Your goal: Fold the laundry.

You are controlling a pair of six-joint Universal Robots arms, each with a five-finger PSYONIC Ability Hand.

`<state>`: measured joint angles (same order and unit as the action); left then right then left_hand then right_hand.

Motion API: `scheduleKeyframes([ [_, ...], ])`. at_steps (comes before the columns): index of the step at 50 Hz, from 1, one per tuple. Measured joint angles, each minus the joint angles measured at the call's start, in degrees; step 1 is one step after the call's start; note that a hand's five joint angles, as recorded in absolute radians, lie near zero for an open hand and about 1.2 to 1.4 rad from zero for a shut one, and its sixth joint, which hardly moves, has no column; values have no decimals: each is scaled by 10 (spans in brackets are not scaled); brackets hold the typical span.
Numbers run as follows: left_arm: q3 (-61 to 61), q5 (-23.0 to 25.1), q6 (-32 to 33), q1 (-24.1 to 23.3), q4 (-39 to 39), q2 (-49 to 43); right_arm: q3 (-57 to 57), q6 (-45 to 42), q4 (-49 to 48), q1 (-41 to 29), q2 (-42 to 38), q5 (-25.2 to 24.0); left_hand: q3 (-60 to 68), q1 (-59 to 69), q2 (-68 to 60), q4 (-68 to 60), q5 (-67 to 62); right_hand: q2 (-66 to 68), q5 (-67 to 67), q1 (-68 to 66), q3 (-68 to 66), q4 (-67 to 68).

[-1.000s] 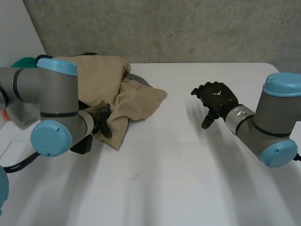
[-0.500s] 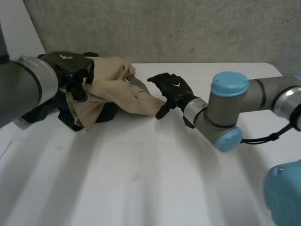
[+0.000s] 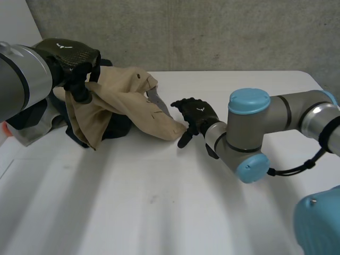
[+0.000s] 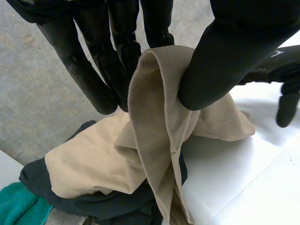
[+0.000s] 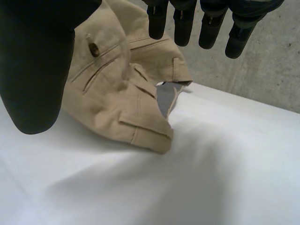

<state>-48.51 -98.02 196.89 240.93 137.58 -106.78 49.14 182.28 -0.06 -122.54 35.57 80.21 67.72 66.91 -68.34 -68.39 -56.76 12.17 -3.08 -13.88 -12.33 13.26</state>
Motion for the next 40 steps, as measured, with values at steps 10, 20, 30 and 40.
scheduleKeyframes([
  [10, 15, 1, -5, -12, -1, 16, 9, 38, -65, -19, -30, 1, 0, 0, 0, 0, 0, 45, -37, -19, -43, 31],
  [20, 31, -1, -13, -28, -1, 43, -140, 84, -73, -28, -119, 76, 0, 0, 0, 0, 0, 533, -509, -508, -523, 513],
  [30, 12, 2, -20, 4, 0, 66, -54, 32, -40, 32, 19, 106, 1, 0, 0, 0, 0, 553, -533, -510, -554, 550],
  [40, 26, 43, -21, 65, 1, 100, 114, -125, -30, 135, 299, -4, 3, 0, -2, 0, 0, 553, -533, -510, -557, 550],
])
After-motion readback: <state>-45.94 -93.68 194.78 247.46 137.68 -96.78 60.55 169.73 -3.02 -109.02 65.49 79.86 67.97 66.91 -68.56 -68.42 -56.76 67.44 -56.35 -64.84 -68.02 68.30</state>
